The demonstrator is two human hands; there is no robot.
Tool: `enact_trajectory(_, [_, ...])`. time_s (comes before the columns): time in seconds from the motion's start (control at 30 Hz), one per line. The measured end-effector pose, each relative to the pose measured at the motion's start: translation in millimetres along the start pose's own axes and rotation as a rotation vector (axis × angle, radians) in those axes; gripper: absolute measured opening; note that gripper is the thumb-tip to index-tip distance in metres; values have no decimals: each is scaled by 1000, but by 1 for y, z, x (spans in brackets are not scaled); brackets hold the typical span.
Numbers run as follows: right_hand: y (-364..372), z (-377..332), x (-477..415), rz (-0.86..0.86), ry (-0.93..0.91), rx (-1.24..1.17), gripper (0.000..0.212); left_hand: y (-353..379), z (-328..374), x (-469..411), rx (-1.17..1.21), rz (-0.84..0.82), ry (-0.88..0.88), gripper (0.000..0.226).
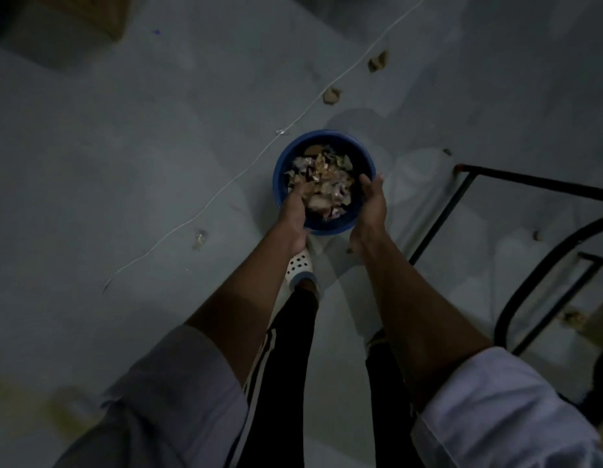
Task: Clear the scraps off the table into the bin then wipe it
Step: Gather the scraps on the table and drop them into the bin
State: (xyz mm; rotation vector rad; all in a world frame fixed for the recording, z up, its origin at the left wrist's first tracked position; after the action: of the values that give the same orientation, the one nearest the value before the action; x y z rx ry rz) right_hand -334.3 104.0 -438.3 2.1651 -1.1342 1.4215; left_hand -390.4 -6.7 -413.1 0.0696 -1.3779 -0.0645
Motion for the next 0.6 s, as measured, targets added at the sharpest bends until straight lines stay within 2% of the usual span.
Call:
enact_trajectory(0.17, [-16,-36,75,8,-2,-48,66,6,1,61,-78,-16,53,57])
enact_trajectory(0.37, [-45,-85,192,-90,-127,-173,72,49,-2,177,-197,-75,367,40])
enact_trajectory(0.5, [-115,-116,269,-204,-300,-145,64,84,-20,256,-207,-128,560,26])
enact_trajectory(0.6, [-189,-128,314,-211,-434,-107,51,114,-52,332,-293,-191,717,21])
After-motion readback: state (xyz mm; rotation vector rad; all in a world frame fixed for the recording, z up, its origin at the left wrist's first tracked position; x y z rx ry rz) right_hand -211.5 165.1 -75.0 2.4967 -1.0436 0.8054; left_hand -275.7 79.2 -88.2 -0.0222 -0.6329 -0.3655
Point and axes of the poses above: each hand's wrist, its own x-axis away from the middle knuckle, its own y-axis out of the palm, z = x × y, the point moved 4 cm from there along -x, towards the middle knuckle, and after that the axes turned 7 degrees about x, right-handed, at the moved point
